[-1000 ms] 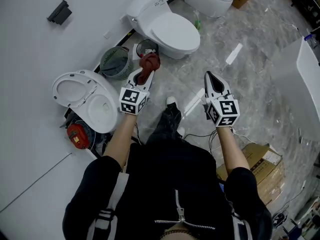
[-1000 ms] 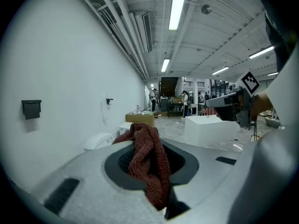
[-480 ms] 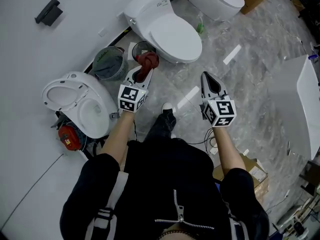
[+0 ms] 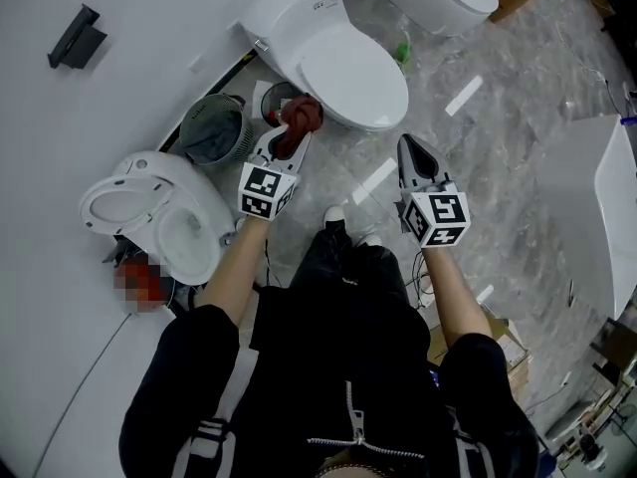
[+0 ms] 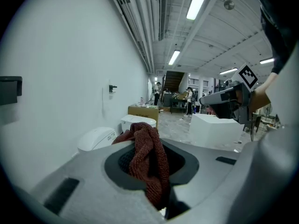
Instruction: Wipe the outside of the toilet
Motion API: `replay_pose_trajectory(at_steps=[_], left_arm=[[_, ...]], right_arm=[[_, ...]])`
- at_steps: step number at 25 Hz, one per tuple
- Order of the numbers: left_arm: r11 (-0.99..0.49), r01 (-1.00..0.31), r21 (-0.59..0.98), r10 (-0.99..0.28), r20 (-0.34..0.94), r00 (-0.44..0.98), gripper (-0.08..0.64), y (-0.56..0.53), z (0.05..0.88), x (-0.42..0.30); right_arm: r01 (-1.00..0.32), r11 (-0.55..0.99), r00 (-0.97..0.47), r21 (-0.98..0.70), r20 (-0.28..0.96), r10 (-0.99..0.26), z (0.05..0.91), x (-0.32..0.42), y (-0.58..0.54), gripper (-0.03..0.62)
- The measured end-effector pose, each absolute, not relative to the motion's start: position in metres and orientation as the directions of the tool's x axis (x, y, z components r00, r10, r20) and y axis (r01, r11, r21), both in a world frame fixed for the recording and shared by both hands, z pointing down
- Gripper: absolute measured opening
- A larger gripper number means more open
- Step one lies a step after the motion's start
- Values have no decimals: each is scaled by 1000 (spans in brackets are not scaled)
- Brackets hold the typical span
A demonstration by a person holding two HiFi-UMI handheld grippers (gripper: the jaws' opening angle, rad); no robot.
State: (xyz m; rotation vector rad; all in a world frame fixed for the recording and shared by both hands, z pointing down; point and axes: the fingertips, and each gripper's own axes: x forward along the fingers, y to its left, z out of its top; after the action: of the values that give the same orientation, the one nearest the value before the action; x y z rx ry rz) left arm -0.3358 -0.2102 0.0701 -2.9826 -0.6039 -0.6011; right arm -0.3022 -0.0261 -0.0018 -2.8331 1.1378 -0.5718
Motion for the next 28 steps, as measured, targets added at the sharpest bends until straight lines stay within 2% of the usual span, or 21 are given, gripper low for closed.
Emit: replay_pose_trajectory(at_steps=[16,28], left_arm=[[-934,353,45,341,395,853,74,-234,94,-299],[-953,296,60,293,424,857,72,-253,176,-266]], right_arm=[[-709,-690,629,-146,311,-712,2,-255,-55,3],[-725,-663,574,-186,369,-731,80,-227,-76,3]])
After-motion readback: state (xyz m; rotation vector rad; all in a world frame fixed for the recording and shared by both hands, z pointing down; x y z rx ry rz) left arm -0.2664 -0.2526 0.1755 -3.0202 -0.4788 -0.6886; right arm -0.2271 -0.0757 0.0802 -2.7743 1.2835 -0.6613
